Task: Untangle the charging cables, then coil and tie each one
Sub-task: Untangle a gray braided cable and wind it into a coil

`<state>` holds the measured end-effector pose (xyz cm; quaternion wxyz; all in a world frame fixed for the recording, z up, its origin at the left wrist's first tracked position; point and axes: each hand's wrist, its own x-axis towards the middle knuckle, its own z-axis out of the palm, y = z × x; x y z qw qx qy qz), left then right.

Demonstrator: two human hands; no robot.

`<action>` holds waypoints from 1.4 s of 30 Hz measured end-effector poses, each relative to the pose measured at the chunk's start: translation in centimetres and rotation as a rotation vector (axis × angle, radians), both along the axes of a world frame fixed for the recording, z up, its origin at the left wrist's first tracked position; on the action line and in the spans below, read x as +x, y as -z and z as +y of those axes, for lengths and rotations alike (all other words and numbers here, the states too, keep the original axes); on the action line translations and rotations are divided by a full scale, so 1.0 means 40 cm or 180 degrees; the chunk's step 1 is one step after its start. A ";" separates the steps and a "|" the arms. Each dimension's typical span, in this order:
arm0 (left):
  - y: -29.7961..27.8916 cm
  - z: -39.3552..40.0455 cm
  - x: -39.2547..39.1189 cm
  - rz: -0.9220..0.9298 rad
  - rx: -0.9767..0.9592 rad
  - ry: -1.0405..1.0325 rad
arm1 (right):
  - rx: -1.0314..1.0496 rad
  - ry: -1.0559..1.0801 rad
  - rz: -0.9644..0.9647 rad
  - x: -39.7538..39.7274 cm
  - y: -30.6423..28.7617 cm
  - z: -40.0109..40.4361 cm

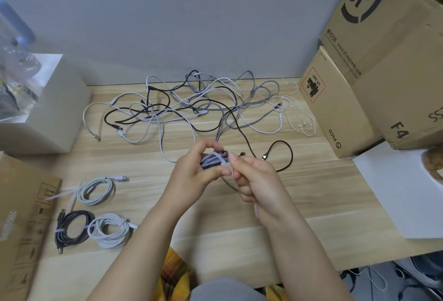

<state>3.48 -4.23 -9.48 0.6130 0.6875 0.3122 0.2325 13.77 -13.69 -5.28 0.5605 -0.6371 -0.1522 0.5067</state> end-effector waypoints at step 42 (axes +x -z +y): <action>-0.102 -0.141 0.078 -0.1554 -0.2785 0.0218 | 0.1117 0.0270 -0.1015 0.041 -0.093 -0.028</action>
